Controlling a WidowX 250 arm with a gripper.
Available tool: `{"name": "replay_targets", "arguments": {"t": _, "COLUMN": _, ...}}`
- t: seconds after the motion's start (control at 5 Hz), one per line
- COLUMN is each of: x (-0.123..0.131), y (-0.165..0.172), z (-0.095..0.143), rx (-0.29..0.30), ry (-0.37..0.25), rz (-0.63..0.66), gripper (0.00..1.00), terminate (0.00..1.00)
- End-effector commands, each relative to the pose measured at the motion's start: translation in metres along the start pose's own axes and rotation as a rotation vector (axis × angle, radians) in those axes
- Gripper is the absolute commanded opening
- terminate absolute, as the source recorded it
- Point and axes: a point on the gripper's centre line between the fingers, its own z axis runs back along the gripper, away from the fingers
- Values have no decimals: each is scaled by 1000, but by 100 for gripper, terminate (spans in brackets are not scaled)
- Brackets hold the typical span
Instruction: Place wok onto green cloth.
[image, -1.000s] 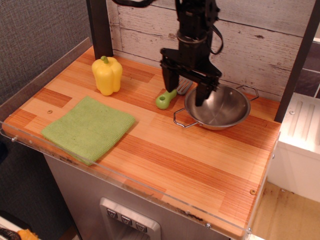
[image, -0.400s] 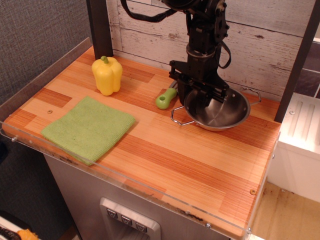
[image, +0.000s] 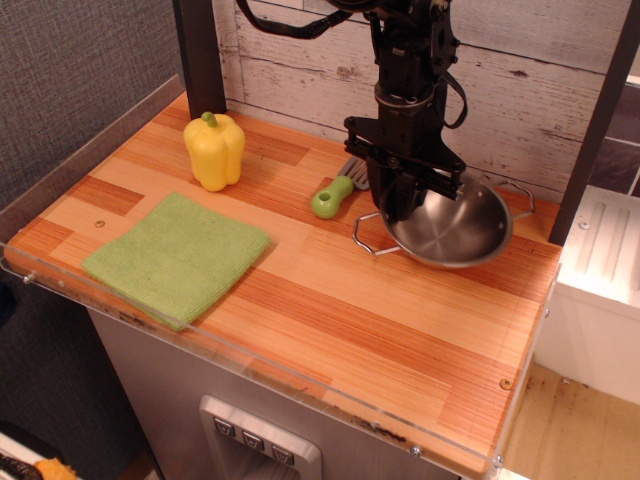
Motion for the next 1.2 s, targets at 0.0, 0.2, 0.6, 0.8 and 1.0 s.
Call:
{"name": "replay_targets", "arguments": {"t": 0.0, "x": -8, "y": -3, "z": 79, "rx": -153, "ry": -159, "rz": -31, "gripper": 0, "terminate": 0}}
{"name": "replay_targets", "arguments": {"t": 0.2, "x": -35, "y": 10, "z": 112, "rx": -194, "ry": -191, "rz": -34, "gripper": 0, "terminate": 0}}
{"name": "replay_targets", "arguments": {"t": 0.6, "x": -100, "y": 86, "z": 117, "rx": -31, "ry": -88, "rz": 19, "gripper": 0, "terminate": 0}}
{"name": "replay_targets", "arguments": {"t": 0.8, "x": -121, "y": 126, "z": 105, "rx": 6, "ry": -47, "rz": 48, "gripper": 0, "terminate": 0}}
{"name": "replay_targets", "arguments": {"t": 1.0, "x": -134, "y": 153, "z": 95, "rx": -2, "ry": 5, "rz": 106, "gripper": 0, "terminate": 0}}
